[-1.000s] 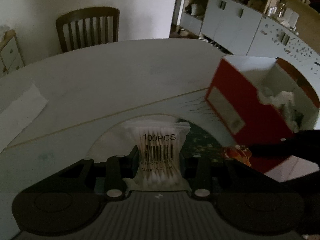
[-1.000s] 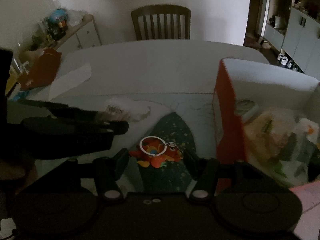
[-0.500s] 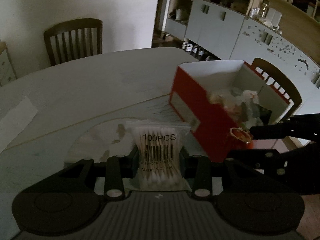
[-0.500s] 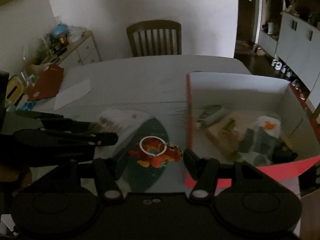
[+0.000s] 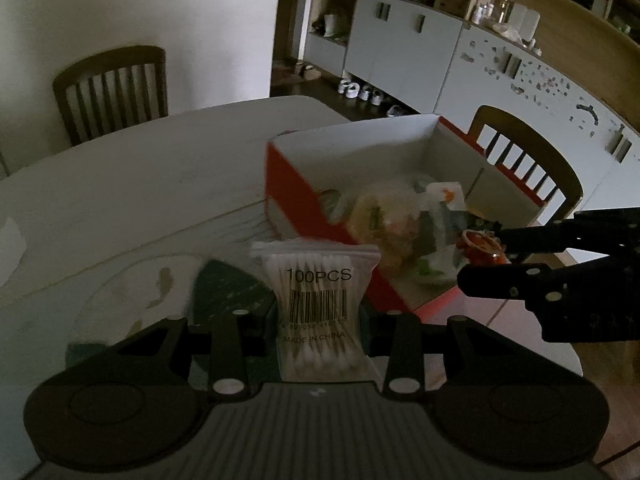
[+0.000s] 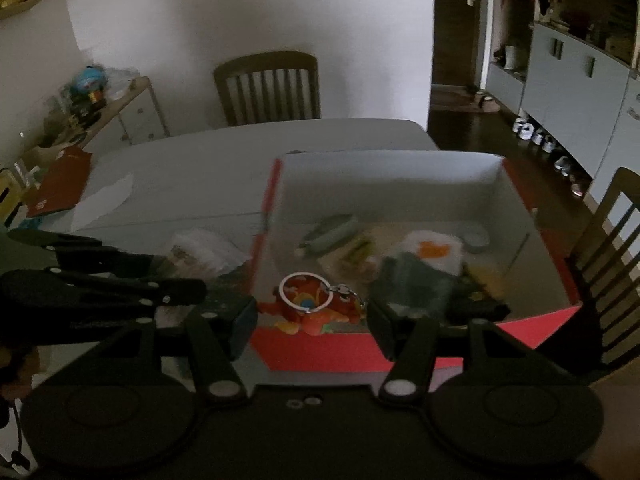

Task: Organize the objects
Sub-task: 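Carry the swab pack and orange keychain over the red shoebox with both grippers, then lower the swab pack and keychain into the shoebox and open both grippers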

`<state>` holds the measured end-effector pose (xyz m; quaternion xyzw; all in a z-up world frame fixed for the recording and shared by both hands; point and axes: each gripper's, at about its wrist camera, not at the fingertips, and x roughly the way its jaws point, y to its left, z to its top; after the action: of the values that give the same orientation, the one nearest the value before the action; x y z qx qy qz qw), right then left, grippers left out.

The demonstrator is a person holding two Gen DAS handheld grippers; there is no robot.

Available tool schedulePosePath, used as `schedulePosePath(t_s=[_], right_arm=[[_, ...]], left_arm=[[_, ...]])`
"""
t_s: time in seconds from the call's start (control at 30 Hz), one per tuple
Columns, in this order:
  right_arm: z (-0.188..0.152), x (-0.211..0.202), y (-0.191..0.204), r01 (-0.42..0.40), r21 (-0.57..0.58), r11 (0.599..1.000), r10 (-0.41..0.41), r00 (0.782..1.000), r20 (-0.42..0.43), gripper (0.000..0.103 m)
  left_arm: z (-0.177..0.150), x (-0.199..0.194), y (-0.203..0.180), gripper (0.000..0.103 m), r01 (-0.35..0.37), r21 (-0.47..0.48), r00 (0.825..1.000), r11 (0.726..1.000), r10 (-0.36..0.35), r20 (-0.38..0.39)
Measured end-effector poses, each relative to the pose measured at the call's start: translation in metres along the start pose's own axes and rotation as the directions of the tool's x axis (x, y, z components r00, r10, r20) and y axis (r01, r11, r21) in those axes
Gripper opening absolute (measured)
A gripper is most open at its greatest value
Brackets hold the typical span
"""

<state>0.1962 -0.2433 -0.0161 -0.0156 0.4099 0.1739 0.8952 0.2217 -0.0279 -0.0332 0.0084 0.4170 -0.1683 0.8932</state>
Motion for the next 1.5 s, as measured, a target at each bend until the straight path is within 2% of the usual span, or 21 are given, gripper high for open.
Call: schedulePosePath(t_s=[0.3,0.6,0.9,1.07,1.3,1.5], right_arm=[[0.002,0.004,-0.058,0.054,0.018,0.998,-0.054,0.999,0.004,0.060],[0.002,0.019,-0.100,0.088,0.017,0.996,-0.088,0.996,-0.013,0.060],[0.008,0.040,-0.120,0.118,-0.015,0.993,-0.118,0.993,-0.026,0.060],[0.009,0.052,-0.127,0.119,-0.021,0.993,-0.120,0.992,-0.048,0.060],[0.008,0.068,-0.127,0.122,-0.044,0.992,-0.125,0.990,-0.062,0.060],[0.006,0.078,-0.129,0.129,-0.050,0.990,-0.133,0.989,-0.072,0.060]], left_arm=[[0.031,0.033,-0.042,0.038,0.007,0.050,1.000,0.999,-0.007,-0.002],[0.068,0.075,-0.070,0.038,-0.017,0.100,1.000,0.995,0.017,0.001],[0.099,0.129,-0.085,0.038,-0.056,0.176,0.997,0.983,0.063,-0.036],[0.108,0.157,-0.082,0.038,-0.061,0.179,0.993,0.982,0.077,-0.086],[0.107,0.182,-0.081,0.038,-0.037,0.194,0.989,0.980,0.064,-0.136],[0.108,0.190,-0.072,0.038,-0.013,0.143,0.984,0.990,0.038,-0.173]])
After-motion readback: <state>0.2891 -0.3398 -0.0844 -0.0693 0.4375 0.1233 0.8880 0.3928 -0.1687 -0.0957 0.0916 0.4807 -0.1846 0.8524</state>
